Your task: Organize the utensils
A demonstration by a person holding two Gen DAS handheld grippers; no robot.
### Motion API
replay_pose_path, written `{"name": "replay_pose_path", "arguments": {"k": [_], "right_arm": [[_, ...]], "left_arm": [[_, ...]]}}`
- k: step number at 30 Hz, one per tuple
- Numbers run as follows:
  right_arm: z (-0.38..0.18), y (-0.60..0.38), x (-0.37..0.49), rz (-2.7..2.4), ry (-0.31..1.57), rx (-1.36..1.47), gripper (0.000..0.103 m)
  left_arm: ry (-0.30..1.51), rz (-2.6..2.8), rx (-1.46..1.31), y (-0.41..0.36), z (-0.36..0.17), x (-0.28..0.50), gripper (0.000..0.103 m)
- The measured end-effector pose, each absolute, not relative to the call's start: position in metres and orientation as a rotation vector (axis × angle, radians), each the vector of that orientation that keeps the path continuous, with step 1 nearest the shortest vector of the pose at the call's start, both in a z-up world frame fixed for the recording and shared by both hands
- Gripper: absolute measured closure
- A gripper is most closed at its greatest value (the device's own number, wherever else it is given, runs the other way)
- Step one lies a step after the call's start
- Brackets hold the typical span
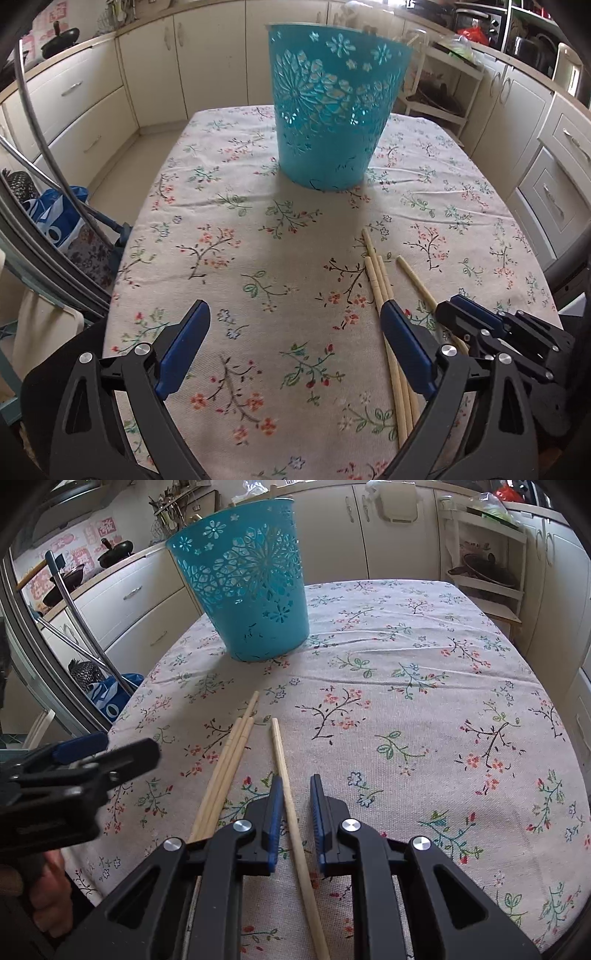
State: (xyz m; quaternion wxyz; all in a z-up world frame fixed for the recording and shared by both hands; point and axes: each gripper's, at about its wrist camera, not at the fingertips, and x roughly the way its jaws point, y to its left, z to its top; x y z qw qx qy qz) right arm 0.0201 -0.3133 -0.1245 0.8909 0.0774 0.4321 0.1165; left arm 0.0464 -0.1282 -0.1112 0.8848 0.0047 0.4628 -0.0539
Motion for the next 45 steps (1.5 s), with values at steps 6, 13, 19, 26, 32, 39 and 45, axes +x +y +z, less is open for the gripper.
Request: {"name": "replay_pose_path", "arguments": {"k": [6,13,19,26,32,39,45], "right_arm": [[-0.125,-0.316,0.020,0.250,0.892,0.182,0.087],[-0.126,-0.319,0.020,0.256,0.892,0.203,0.087],[-0.126,-0.318,0.021,0.256,0.892,0.207,0.086],[-0.126,-0.318,0.021,0.257,0.893,0.212,0.086],[-0.126,-0.318,0.021,0.259,0.893,0.216,0.086],[-0.125,-0.318,0.021,0.259,0.893,0.217,0.086],[-0.126,-0.319,0.021,0.260,0.894,0.225,0.086]], "left_arm": [[0.987,-0.117,0.031,-0.142,-0.121,0.058,0.014],[1.013,-0.106,0.052,-0.148,-0.133,0.064,0.014],[1.013,-0.105,0.038,-0.147,-0.135,0.066,0.013],[1.016,-0.111,0.034,-0.150,-0.136,0.065,0.013],[1.021,-0.110,0.032,-0.153,-0.137,0.067,0.013],[1.020,-0.109,0.033,-0.152,-0.137,0.066,0.013],[1.028,-0.098,0.021,-0.152,-0.137,0.066,0.013]]}}
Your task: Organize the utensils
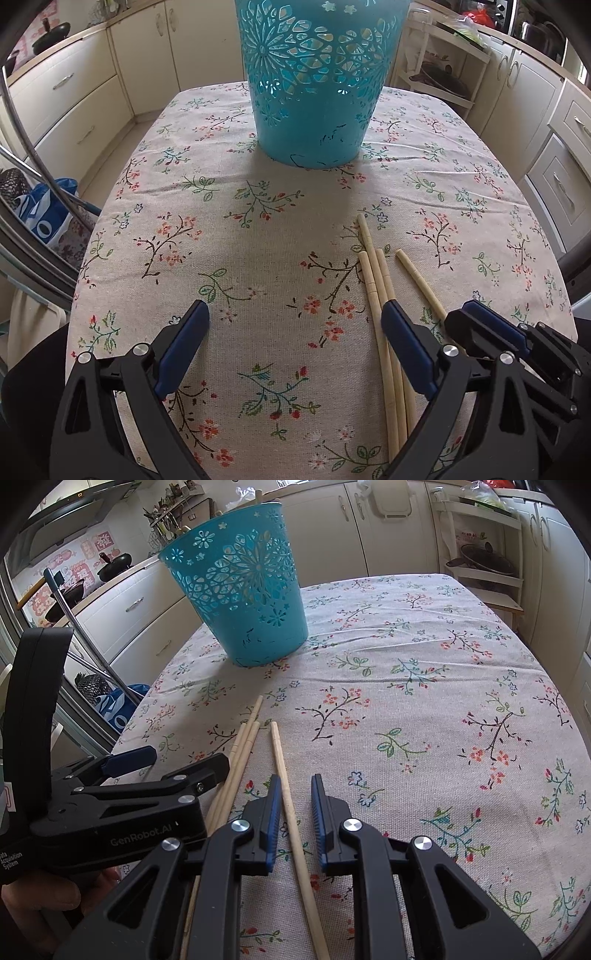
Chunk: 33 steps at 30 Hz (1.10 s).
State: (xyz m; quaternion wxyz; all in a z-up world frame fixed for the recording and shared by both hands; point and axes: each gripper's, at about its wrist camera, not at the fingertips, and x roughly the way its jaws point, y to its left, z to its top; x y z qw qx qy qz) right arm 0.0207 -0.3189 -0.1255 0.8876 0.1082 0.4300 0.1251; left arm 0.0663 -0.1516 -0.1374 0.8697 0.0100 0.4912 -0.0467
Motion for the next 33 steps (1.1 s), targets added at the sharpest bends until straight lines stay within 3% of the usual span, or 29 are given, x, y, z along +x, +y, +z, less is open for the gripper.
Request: {"name": "replay_pose_path", "arguments": {"k": [16,25,27,33], "right_arm": [[-0.124,-0.311,0.027,0.252,0.901,0.173,0.085],[-0.122,-0.298,0.046,0.238,0.916,0.064,0.088],[-0.123,-0.303,0.046,0.216,0.921,0.078,0.096],[-0.125,-0.327,0.046,0.192,0.940,0.216,0.096]], "left_arm": [[1.023,-0.112,0.104,-0.151,-0.139,0.068,0.017],[1.017,-0.148,0.121,-0.153,-0.137,0.071,0.033],[1.010,-0.168,0.129,-0.158,-0.136,0.069,0.040],[0.989,-0.240,0.147,-0.170,-0.134,0.069,0.059]]}}
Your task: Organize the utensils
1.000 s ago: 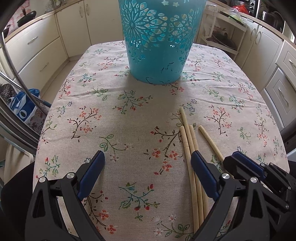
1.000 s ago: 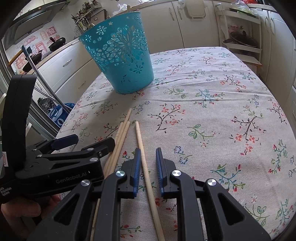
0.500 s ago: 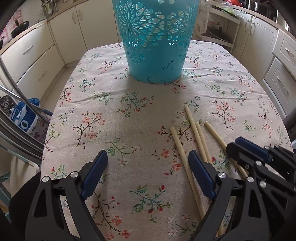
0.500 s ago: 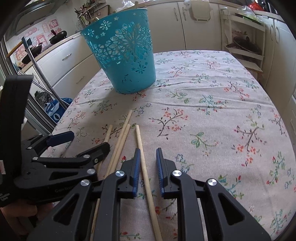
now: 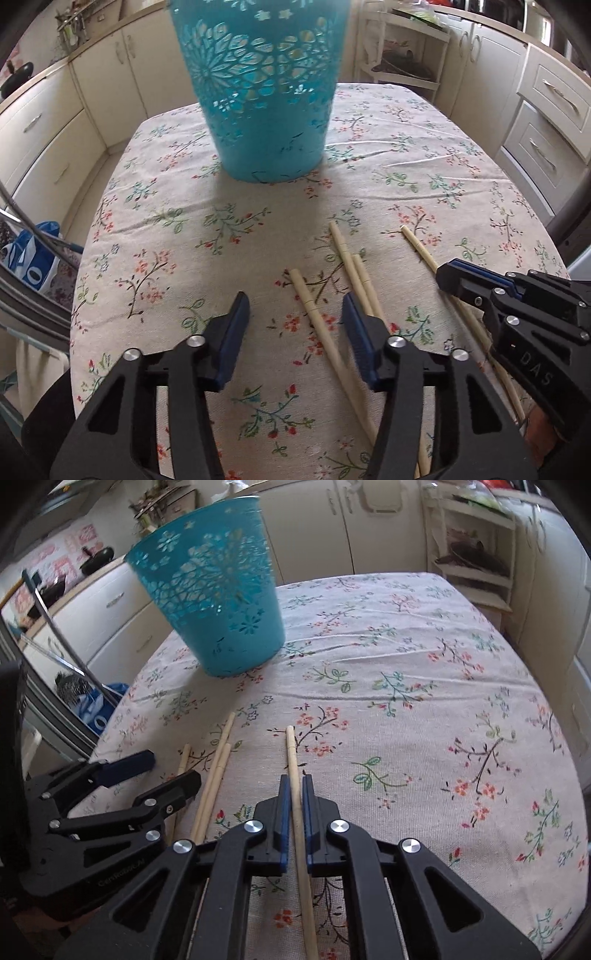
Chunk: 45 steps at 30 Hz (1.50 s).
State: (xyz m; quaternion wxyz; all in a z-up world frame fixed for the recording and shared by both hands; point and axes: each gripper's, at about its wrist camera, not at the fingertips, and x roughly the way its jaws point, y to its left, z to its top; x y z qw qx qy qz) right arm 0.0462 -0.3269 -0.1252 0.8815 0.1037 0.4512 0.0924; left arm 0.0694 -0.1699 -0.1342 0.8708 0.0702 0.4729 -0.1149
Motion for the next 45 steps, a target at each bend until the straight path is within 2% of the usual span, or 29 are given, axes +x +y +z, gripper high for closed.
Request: {"name": "replay_pose_path", "arguments": {"k": [3,6,8,13,26,30,32,37,45], "right_arm": [[-0.125,-0.329,0.046,0.201,0.949,0.248,0.096],[-0.124,-0.327,0.048,0.206,0.958,0.233,0.096],[-0.123,-0.325,0.050,0.211,0.964,0.215,0.096],[-0.122,-0.322,0.057,0.228,0.983,0.166,0.096],[-0.122,-0.319,0.058,0.235,0.981,0.138,0.096],[-0.121,-0.317,0.062,0.242,1.000,0.105,0.098],[-0.121,-0.319,0.064,0.256,1.015,0.109,0.098],[-0.123,-0.333,0.060,0.276,1.013,0.209,0.098],[-0.127,-0.344,0.057,0.294,0.983,0.314,0.098]], "left_arm": [[0.976,-0.306,0.171,-0.177,-0.134,0.071,0.078],[0.970,-0.420,0.189,-0.182,-0.134,0.072,0.091],[0.970,-0.524,0.197,-0.186,-0.134,0.071,0.094],[0.971,-0.647,0.262,-0.190,-0.133,0.068,0.094],[1.022,-0.529,0.247,-0.192,-0.131,0.067,0.090],[1.020,-0.503,0.252,-0.197,-0.131,0.064,0.098],[1.018,-0.495,0.228,-0.195,-0.128,0.064,0.098],[0.912,-0.480,0.086,-0.165,-0.081,0.056,0.098],[0.574,-0.448,-0.060,-0.124,0.047,0.068,0.098]]}}
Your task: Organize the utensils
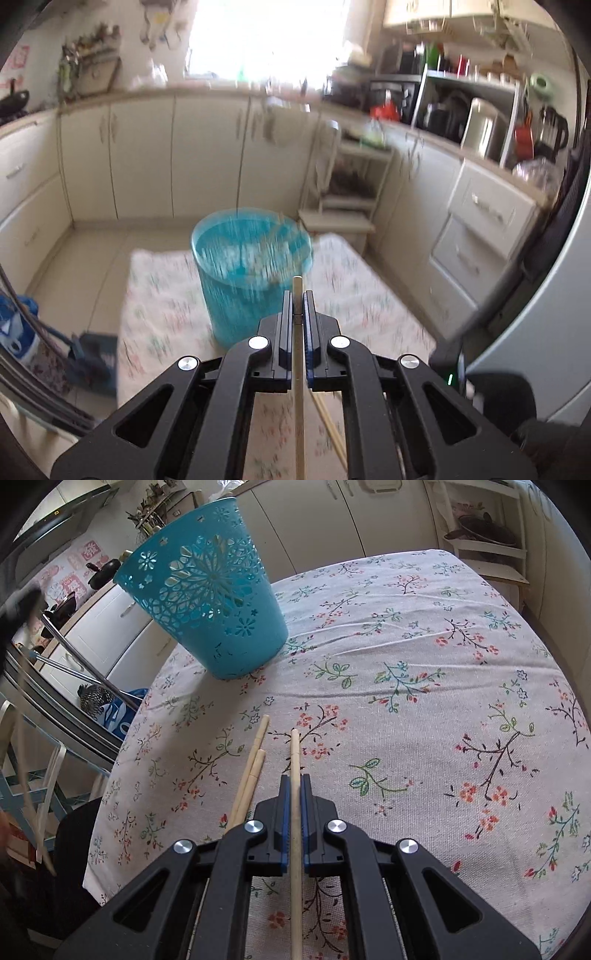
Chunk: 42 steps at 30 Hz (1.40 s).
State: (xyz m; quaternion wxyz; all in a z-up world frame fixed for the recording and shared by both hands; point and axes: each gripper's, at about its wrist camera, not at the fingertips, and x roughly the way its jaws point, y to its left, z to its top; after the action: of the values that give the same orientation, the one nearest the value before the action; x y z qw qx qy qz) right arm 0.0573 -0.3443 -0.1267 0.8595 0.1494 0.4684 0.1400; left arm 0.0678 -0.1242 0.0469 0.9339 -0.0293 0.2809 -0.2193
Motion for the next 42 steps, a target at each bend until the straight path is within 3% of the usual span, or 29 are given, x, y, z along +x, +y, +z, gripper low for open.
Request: {"name": "replay_pose_path", "arguments": {"k": [6,12,21,34,37,39,42], "right_arm": [[-0.127,-0.345,0.055,0.296,0.965,0.319,0.098],[-0.127,-0.343,0.055,0.296,0.955,0.303,0.098],[-0.128,-0.344,0.056,0.305,0.947,0.310,0.098],[-0.126,-0.337,0.056,0.294,0.945,0.244,0.097],[-0.126,-0.336,0.055,0.291,0.944,0.228,0.097],[-0.125,-0.334,0.054,0.289,0.940,0.216,0.097],[-0.125,-0.329,0.052,0.278,0.929,0.159,0.098]], "left_arm": [[0.379,-0.386,-0.104,-0.122,0.110,0.108,0.098],[0.237,-0.305,-0.085,-0.135,0.140,0.158,0.098],[0.254,-0.187,-0.118,-0.143,0.105,0.231,0.098],[0.423,-0.192,-0.023,-0.145,0.050,0.217,0.097],[0.448,-0.198,-0.025,-0.136,0.047,0.197,0.084],[0.453,-0.187,-0.037,-0.127,0.047,0.180,0.060],[0.454,-0.158,-0.069,-0.106,0.045,0.150,0.045]]}}
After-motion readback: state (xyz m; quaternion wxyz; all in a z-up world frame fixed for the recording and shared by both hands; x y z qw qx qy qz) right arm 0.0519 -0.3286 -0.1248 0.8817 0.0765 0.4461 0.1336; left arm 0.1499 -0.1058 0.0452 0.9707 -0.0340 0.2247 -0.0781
